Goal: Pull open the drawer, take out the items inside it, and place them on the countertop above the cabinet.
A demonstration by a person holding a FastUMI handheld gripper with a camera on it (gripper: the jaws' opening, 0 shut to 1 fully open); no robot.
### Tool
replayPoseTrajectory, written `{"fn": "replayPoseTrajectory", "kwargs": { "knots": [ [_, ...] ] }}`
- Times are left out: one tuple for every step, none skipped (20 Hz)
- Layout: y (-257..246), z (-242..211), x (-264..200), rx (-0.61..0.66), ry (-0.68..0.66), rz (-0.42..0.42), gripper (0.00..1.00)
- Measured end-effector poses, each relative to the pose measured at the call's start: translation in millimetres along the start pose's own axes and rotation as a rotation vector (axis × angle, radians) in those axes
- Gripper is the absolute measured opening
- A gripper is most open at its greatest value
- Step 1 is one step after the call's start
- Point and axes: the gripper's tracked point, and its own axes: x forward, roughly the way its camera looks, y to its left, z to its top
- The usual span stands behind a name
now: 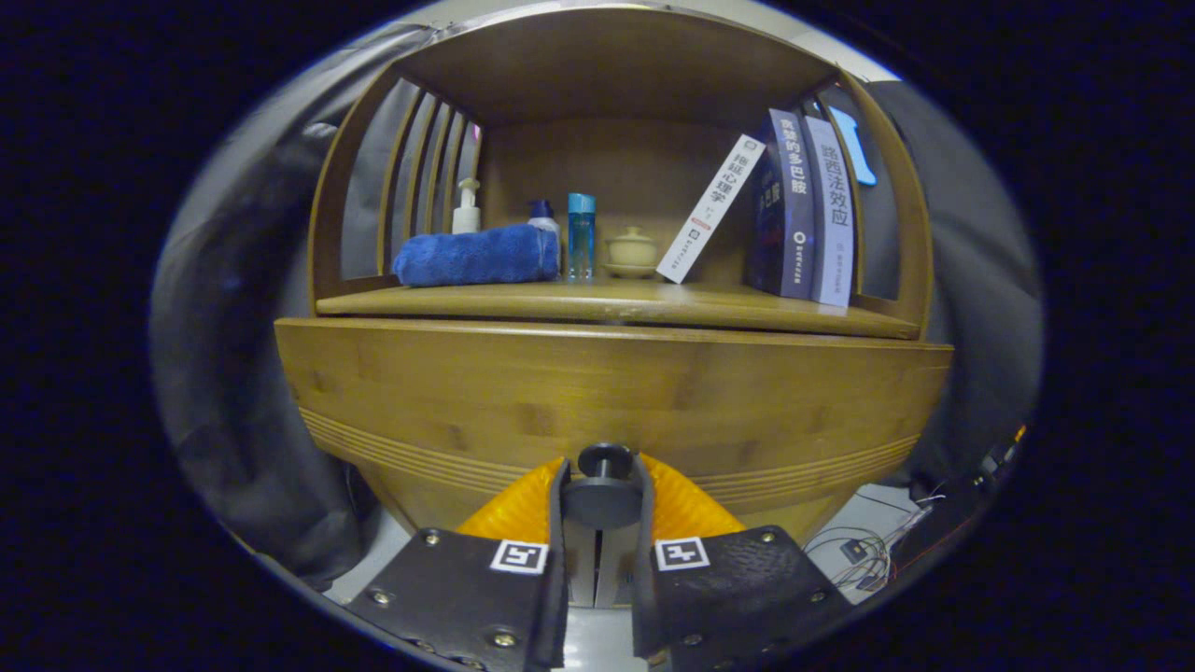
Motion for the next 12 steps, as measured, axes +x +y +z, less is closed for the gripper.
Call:
{"fn": "replayPoseTrajectory", "kwargs": {
  "knots": [
    [0, -2, -11, -0.001, -0.003, 0.002, 0.28],
    [0, -4, -23, 0.001, -0.005, 0.001, 0.28],
    [0, -6, -33, 0.001, -0.008, 0.001, 0.28],
    [0, -9, -42, 0.001, -0.008, 0.002, 0.28],
    [0, -11, -52, 0.002, -0.007, 0.005, 0.28],
    [0, -13, -63, 0.006, -0.011, 0.008, 0.28],
    [0, -15, -72, 0.001, -0.014, 0.012, 0.28],
    [0, -19, -81, -0.004, -0.012, 0.014, 0.28],
    [-1, -22, -90, 0.007, -0.012, 0.015, 0.27],
    [-2, -26, -99, 0.026, -0.006, 0.017, 0.28],
    [-1, -30, -109, 0.041, 0.001, 0.02, 0.27],
    [-1, -36, -117, 0.05, 0.009, 0.022, 0.27]
  ]
}}
